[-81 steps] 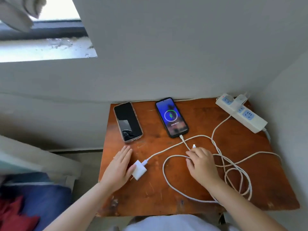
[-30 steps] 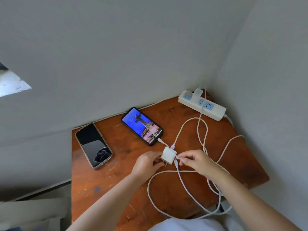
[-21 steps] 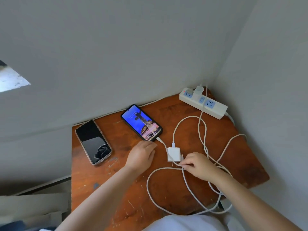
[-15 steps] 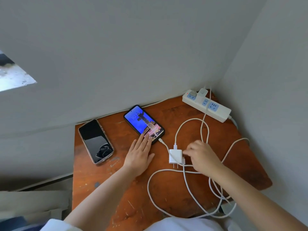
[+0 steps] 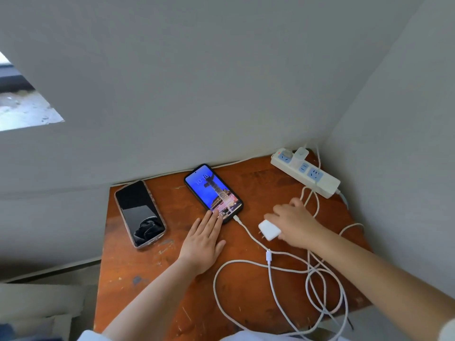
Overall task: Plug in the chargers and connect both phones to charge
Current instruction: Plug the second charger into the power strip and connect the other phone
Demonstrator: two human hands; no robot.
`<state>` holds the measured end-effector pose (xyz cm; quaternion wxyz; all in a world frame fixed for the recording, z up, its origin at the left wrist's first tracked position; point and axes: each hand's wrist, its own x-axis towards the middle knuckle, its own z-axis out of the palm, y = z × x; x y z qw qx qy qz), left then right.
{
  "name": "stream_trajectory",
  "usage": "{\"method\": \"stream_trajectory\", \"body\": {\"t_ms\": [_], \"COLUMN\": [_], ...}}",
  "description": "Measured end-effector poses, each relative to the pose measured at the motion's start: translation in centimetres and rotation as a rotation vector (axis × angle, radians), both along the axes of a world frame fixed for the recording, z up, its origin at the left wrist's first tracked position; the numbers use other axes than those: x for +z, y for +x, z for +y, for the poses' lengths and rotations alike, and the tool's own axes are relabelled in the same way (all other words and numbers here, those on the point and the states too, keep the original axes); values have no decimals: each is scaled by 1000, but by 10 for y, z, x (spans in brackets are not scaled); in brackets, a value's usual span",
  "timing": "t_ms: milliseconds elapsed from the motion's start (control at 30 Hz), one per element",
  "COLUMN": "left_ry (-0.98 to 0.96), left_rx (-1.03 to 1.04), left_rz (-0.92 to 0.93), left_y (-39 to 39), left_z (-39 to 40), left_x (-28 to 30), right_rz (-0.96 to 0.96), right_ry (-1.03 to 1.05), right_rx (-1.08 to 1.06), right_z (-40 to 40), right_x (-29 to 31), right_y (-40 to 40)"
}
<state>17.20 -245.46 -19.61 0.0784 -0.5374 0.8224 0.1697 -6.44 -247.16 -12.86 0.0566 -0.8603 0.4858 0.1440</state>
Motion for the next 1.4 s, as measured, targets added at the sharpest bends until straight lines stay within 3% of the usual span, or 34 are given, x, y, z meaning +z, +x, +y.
{"method": "stream_trajectory", "body": {"t_ms": [267,367,533,900,1100,1200,1400], "left_ry": [-81,-119,-143,-51,-80,-79,-78], "left_rx": [-143,-198,-267,-250,-237,-237,-236], "left_rz": [0,29,30,-74,-60,-54,-52], "left_y": [-13,-39,-88,-131,-129,-128,-127], "left_z": [-24,-42,-69,-78,-78,-77,-75], "left_x": [17,28,33,-2,-4,-5,-7], "right_rz": [-105,-94,-46,0,121,201,169], "right_ry": [-348,-472,-410,-349,-249,-308,-240], "right_rx": [-436,-511,-613,-515,-273,-167,-202], "right_z": [-3,-2,-13,-59,-77,-82,-86], "right_x": [40,48,41,28,21,25,25], "right_y": [-48,-71,-109,-141,-131,-126,-129]}}
